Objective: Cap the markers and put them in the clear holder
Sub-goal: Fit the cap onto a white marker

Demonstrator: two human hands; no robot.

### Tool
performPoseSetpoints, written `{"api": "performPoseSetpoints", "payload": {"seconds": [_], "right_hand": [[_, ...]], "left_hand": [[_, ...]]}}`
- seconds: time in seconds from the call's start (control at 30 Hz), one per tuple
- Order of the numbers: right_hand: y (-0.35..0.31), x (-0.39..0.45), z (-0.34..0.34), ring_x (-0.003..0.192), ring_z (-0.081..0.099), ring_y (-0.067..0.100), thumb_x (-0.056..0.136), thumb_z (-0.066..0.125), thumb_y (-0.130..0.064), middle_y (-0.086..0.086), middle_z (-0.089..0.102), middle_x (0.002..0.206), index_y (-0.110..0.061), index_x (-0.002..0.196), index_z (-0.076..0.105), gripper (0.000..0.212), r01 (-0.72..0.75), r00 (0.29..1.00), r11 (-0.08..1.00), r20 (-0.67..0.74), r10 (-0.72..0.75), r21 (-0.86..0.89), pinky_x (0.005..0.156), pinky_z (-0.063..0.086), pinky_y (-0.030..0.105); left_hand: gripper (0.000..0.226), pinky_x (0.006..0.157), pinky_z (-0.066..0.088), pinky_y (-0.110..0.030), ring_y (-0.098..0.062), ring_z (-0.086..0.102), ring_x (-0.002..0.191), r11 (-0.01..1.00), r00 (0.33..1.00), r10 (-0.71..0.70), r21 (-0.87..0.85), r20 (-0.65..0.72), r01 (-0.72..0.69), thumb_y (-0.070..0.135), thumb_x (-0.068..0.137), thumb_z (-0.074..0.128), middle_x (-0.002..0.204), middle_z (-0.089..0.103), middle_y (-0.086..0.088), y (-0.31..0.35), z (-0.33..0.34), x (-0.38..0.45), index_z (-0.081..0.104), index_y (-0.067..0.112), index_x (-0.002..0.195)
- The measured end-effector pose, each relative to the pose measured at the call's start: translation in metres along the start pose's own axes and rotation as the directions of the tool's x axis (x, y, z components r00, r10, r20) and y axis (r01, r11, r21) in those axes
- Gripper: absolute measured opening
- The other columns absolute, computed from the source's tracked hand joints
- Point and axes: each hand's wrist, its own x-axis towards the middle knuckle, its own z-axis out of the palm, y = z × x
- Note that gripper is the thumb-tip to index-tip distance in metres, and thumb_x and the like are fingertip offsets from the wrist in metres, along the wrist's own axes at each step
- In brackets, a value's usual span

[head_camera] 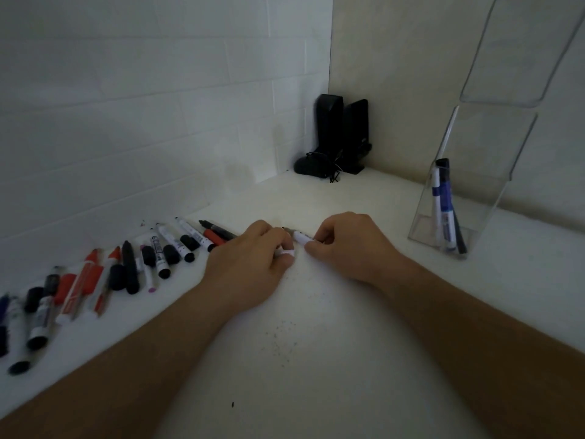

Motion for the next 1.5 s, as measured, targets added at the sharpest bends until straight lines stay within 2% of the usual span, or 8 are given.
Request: {"api": "performPoseSetpoints", "payload": {"seconds": [0.07,0.17,0.27,0.5,0.83,1.0,1.17,1.5], "right_hand": [[0.002,0.0,-0.001,0.073,0.065,0.009,0.087,0.064,-0.058,-0.007,0.07,0.078,-0.025,0.08,0.072,0.035,-0.004,1.0,0.997,-0.005,0.004,0.078,0.064,0.053,0.025],[0.006,0.002,-0.002,0.076,0.062,0.002,0.09,0.064,-0.05,-0.014,0.069,0.085,-0.031,0.09,0.069,0.02,0.019,0.999,0.983,-0.05,-0.01,0.185,0.064,0.044,0.02],[0.008,0.001,-0.005,0.077,0.058,-0.001,0.095,0.063,-0.036,-0.018,0.064,0.088,-0.035,0.096,0.061,0.002,0.081,0.995,0.961,-0.083,-0.061,0.265,0.063,0.039,0.015],[0.003,-0.005,-0.013,0.088,0.061,0.0,0.094,0.069,-0.023,-0.019,0.067,0.095,-0.038,0.101,0.066,0.017,0.257,0.964,0.936,-0.136,-0.229,0.242,0.073,0.041,0.007],[0.005,-0.002,-0.012,0.102,0.062,0.014,0.099,0.061,-0.035,-0.006,0.071,0.116,-0.027,0.124,0.069,0.028,0.236,0.967,0.971,-0.09,-0.238,-0.039,0.089,0.042,0.027],[0.0,-0.003,-0.012,0.096,0.066,0.022,0.1,0.059,-0.038,0.002,0.075,0.108,-0.024,0.123,0.072,0.03,0.332,0.932,0.932,-0.1,-0.348,-0.146,0.087,0.048,0.035],[-0.003,-0.005,-0.014,0.084,0.067,0.024,0.1,0.055,-0.039,0.003,0.075,0.094,-0.023,0.112,0.076,0.029,0.36,0.915,0.909,-0.113,-0.388,-0.209,0.078,0.053,0.043],[-0.01,-0.007,0.001,0.087,0.068,0.018,0.097,0.06,-0.039,-0.004,0.077,0.097,-0.027,0.106,0.077,0.022,0.322,0.936,0.94,-0.11,-0.334,-0.113,0.08,0.054,0.04]], "left_hand": [[0.009,0.072,0.049,-0.029,0.0,0.056,0.082,0.974,0.997,-0.072,-0.219,-0.024,0.066,0.045,0.098,0.05,0.101,0.059,0.019,-0.005,-0.003,0.003,0.057,0.04,0.1],[0.009,0.061,0.043,-0.014,0.005,0.054,0.061,0.765,0.963,-0.263,-0.622,-0.061,0.17,0.025,0.098,0.06,0.101,0.07,0.015,-0.011,-0.008,0.005,0.064,0.033,0.097],[0.015,0.058,0.045,-0.018,-0.005,0.048,0.058,0.623,0.952,-0.301,-0.767,-0.057,0.151,0.015,0.098,0.06,0.105,0.072,0.013,-0.012,-0.012,0.003,0.063,0.029,0.095],[0.014,0.04,0.034,-0.024,-0.014,0.034,0.047,0.662,0.959,-0.28,-0.734,-0.052,0.153,0.015,0.099,0.058,0.063,0.046,-0.013,-0.009,-0.016,-0.001,0.06,0.028,0.096],[0.015,0.076,0.042,-0.024,0.0,0.056,0.083,0.833,0.965,-0.228,-0.539,-0.129,0.125,0.022,0.094,0.066,0.099,0.065,0.016,-0.011,-0.007,0.004,0.066,0.037,0.096],[0.025,0.073,0.043,-0.014,0.0,0.059,0.075,0.889,0.965,-0.233,-0.428,-0.12,0.162,0.026,0.092,0.069,0.106,0.067,0.018,-0.007,-0.009,0.004,0.069,0.034,0.116],[0.016,0.061,0.043,-0.009,-0.001,0.065,0.065,0.865,0.969,-0.234,-0.472,-0.079,0.17,0.025,0.094,0.066,0.092,0.07,0.017,-0.007,-0.008,0.004,0.071,0.035,0.106],[0.016,0.068,0.043,-0.017,0.001,0.063,0.079,0.857,0.963,-0.252,-0.484,-0.094,0.177,0.021,0.091,0.069,0.089,0.07,0.017,-0.014,-0.008,0.004,0.074,0.036,0.095]]}}
